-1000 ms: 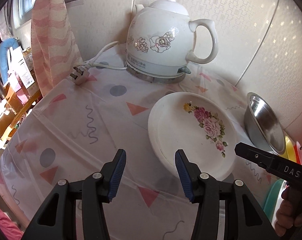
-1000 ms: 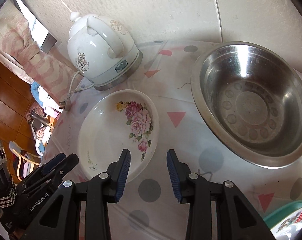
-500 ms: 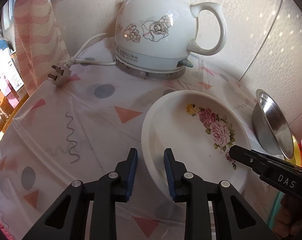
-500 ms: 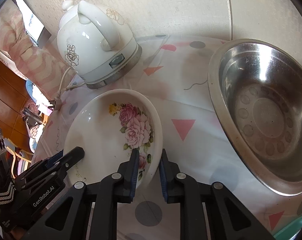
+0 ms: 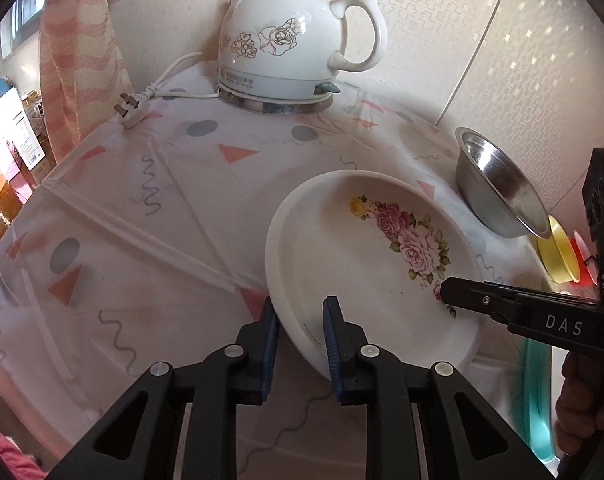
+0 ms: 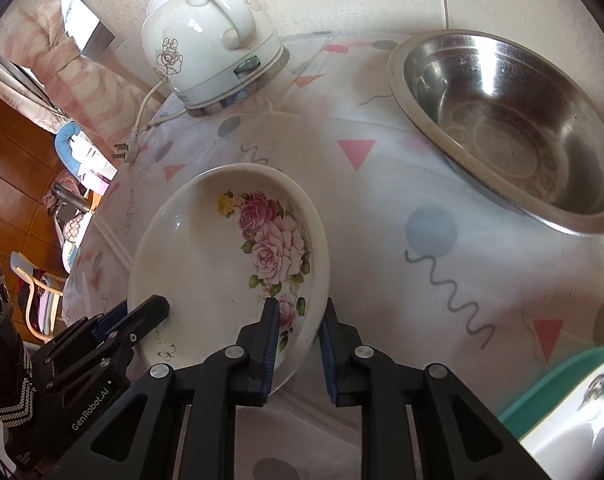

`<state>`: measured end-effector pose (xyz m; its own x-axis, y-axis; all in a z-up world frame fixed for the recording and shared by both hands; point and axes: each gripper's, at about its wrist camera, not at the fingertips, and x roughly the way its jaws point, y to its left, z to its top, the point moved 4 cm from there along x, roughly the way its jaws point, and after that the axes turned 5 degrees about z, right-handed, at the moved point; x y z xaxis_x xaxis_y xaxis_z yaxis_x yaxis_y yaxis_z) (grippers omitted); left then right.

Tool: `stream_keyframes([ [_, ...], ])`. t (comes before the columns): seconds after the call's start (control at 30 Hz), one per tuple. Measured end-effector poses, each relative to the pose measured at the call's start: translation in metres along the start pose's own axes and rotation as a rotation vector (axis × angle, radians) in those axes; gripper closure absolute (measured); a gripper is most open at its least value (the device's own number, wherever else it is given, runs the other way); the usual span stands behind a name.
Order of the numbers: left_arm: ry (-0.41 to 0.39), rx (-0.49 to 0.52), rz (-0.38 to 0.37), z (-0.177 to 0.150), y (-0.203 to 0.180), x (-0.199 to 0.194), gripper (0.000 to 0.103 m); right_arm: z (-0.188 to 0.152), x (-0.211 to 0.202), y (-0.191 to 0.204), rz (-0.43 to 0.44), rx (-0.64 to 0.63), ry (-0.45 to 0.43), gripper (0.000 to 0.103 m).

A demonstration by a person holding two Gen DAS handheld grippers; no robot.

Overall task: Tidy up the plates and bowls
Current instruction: 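Lift the rose plate and carry it over the stacked large plate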

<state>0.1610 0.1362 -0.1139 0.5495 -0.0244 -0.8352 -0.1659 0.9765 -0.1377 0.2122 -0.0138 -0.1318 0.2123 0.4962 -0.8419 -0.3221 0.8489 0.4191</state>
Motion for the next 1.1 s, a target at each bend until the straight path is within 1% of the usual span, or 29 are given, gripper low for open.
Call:
stream_keyframes([
  [0.1,0.011,0.000,-0.034,-0.016,0.002,-0.011,0.081,-0.009,-0.004,-0.002,0.013,0.015,0.018,0.082],
  [0.2,0.001,-0.008,-0.040,-0.022,0.008,-0.015,0.078,-0.014,-0.005,-0.001,0.028,-0.001,0.023,0.082],
  [0.27,-0.003,-0.028,-0.021,-0.020,0.014,-0.016,0.067,-0.008,-0.004,0.000,0.023,-0.010,0.011,0.082],
  [0.3,-0.005,-0.044,-0.018,-0.018,0.017,-0.015,0.066,-0.005,-0.002,0.000,0.021,-0.010,0.003,0.081],
  [0.4,0.013,-0.077,-0.041,-0.013,0.021,-0.007,0.066,0.006,0.000,0.000,0.019,-0.028,-0.025,0.081],
  [0.47,0.005,-0.068,-0.038,-0.013,0.019,-0.008,0.069,0.010,0.003,0.002,0.008,-0.052,-0.039,0.081],
  [0.5,0.005,-0.058,-0.050,-0.012,0.015,-0.008,0.071,0.012,0.004,0.003,0.001,-0.065,-0.042,0.081],
  [0.53,0.005,-0.043,-0.068,-0.013,0.008,-0.009,0.074,0.010,0.003,0.004,-0.003,-0.073,-0.045,0.081],
  [0.6,-0.014,0.002,-0.009,-0.018,0.000,-0.013,0.073,0.006,0.001,0.006,-0.007,-0.078,-0.044,0.081],
  [0.63,-0.020,0.013,0.002,-0.021,-0.002,-0.014,0.073,0.005,0.000,0.006,-0.005,-0.078,-0.046,0.081],
  [0.7,-0.015,0.003,-0.019,-0.026,-0.001,-0.017,0.073,0.001,-0.003,0.006,0.001,-0.071,-0.050,0.081],
  [0.77,-0.028,0.001,-0.035,-0.029,-0.001,-0.024,0.073,-0.003,-0.006,0.005,0.013,-0.068,-0.052,0.081],
  [0.9,-0.049,0.004,-0.035,-0.035,-0.003,-0.035,0.073,-0.009,-0.011,0.006,0.042,-0.059,-0.044,0.081],
  [1.0,-0.042,-0.016,-0.061,-0.041,-0.002,-0.040,0.074,-0.014,-0.014,0.004,0.057,-0.049,-0.039,0.081],
  [1.1,-0.024,-0.013,-0.052,-0.051,-0.004,-0.037,0.075,-0.018,-0.012,0.004,0.046,-0.048,-0.028,0.080],
])
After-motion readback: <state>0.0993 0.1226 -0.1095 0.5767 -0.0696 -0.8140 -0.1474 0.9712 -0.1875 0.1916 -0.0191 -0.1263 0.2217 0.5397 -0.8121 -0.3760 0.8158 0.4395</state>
